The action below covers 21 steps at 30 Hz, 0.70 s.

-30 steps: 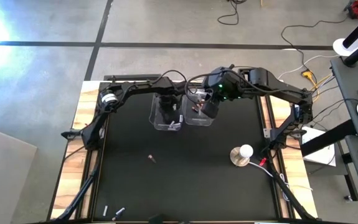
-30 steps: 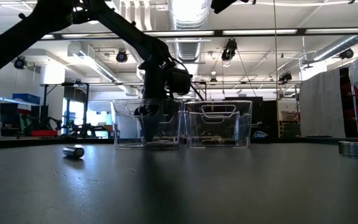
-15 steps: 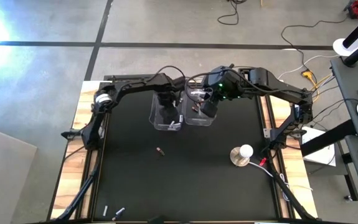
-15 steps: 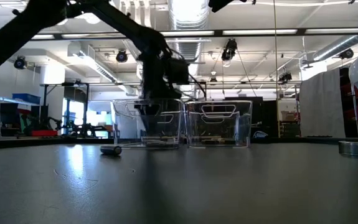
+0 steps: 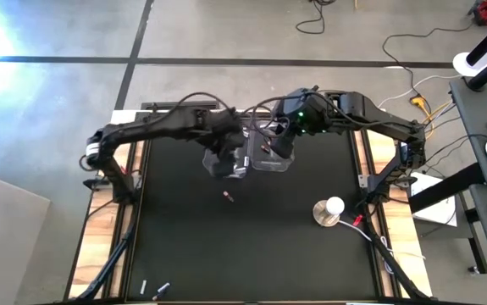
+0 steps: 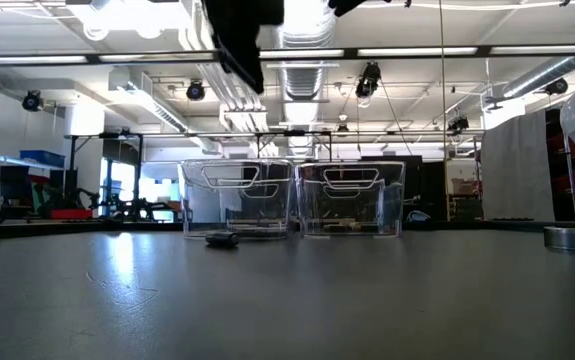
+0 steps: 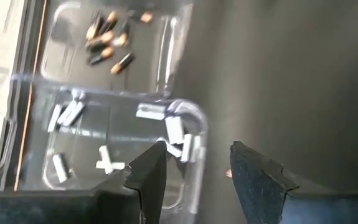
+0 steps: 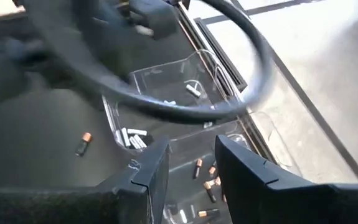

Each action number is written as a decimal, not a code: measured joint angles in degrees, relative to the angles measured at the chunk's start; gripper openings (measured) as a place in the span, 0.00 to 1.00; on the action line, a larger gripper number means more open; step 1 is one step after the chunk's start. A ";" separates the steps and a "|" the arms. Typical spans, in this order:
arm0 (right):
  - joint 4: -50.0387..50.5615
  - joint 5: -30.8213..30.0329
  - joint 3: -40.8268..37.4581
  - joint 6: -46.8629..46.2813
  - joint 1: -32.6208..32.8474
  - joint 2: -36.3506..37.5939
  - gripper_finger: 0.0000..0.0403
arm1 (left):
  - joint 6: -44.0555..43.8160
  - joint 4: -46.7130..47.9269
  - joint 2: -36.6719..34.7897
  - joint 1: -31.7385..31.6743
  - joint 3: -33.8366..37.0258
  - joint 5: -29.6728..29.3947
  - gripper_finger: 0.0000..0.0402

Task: Sort batteries
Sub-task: Put the black battery into the right transparent bin

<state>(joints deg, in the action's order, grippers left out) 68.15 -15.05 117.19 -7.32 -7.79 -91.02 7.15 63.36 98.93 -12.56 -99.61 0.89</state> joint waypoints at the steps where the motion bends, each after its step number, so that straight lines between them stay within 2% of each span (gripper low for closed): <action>1: 0.10 0.00 -0.01 -0.76 0.30 0.00 0.31 | 0.04 -0.01 -0.92 1.05 0.00 -0.02 0.39; 5: 0.15 -0.03 -1.86 -1.73 2.77 0.04 0.31 | -0.02 -0.13 -3.83 4.67 0.85 -0.10 0.39; 8: 0.12 0.00 -4.42 -2.27 5.35 0.02 0.31 | -0.52 -0.29 -6.65 6.31 4.24 -0.09 0.39; 14: -3.74 0.02 -13.67 -6.85 11.19 0.01 0.31 | -5.47 -5.37 -15.03 6.83 18.70 -0.37 0.39; 21: -18.24 -0.39 -28.23 -15.41 17.52 0.00 0.31 | -9.65 -21.17 -26.00 9.43 35.06 0.18 0.39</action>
<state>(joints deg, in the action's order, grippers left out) 49.91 -15.43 88.95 -22.73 9.74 -91.02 -2.50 42.19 72.92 -3.13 -64.55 1.06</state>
